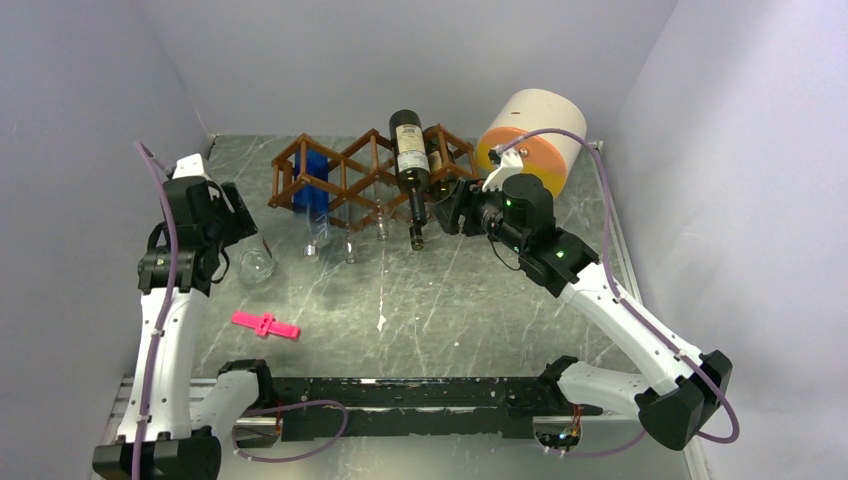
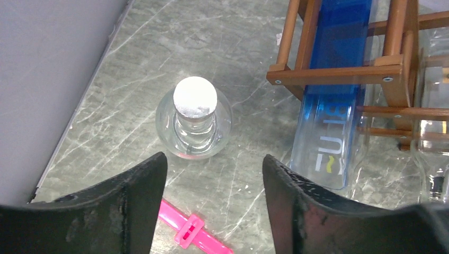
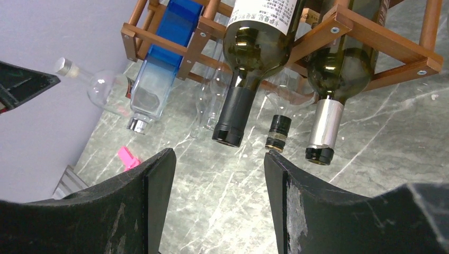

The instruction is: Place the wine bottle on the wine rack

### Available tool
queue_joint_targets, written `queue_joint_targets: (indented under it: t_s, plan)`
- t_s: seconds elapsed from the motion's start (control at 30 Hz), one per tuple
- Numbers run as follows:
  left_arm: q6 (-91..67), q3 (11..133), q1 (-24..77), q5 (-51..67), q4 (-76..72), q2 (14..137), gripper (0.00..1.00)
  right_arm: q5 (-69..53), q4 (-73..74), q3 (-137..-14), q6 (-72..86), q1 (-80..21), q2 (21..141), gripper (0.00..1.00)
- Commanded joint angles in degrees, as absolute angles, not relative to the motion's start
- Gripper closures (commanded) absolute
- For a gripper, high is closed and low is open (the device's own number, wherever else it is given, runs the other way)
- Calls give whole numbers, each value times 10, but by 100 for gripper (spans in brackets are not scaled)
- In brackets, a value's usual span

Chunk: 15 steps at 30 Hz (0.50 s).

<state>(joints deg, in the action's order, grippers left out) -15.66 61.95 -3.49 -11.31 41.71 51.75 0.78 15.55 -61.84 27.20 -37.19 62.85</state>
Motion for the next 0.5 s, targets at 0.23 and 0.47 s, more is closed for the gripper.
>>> queue_joint_targets:
  t_s: [0.23,0.47]
  plan:
    - [-205,619,-34,-210,353,636,26,0,153,-622,277,-370,604,34]
    - [-205,625,-35,-256,349,667,58,13,153,-602,262,-370,577,34]
